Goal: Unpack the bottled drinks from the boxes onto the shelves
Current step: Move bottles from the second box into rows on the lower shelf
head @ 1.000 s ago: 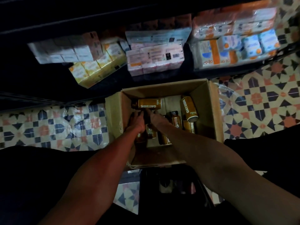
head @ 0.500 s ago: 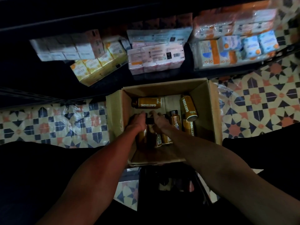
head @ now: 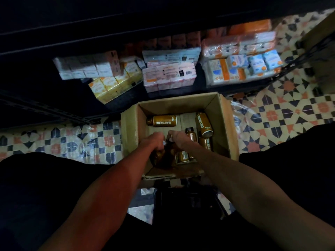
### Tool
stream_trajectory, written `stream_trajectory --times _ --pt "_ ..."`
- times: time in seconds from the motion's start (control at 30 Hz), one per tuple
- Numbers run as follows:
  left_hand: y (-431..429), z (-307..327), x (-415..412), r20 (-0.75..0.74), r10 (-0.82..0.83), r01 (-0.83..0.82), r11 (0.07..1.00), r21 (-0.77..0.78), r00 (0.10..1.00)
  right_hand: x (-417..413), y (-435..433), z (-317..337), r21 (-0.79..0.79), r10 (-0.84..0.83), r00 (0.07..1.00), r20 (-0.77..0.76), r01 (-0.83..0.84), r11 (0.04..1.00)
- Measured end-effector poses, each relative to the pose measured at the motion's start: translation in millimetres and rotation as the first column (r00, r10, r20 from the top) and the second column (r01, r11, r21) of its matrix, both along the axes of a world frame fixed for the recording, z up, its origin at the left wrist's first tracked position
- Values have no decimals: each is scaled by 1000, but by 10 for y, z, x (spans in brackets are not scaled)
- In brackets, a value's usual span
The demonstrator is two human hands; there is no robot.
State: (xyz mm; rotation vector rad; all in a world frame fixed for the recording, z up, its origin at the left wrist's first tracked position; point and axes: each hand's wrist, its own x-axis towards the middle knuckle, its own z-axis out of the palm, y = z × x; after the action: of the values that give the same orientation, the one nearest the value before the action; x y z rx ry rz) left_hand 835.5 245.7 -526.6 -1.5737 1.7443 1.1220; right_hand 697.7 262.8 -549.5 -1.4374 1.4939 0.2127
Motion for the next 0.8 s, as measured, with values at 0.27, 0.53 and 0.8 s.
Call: stream_trajectory --times 0.27,0.53,0.8 --pt "269 324 62 -40 7 -12 992 -125 999 -119 329 362 -149 13 1000 13 -11 989" --pt "192 897 -6 -85 -11 -12 964 -266 996 -271 313 949 -313 9 999 33 1 950" --pt "67 1589 51 -278 -58 -96 856 -509 959 -566 228 1673 -570 47 996 71 2 822"
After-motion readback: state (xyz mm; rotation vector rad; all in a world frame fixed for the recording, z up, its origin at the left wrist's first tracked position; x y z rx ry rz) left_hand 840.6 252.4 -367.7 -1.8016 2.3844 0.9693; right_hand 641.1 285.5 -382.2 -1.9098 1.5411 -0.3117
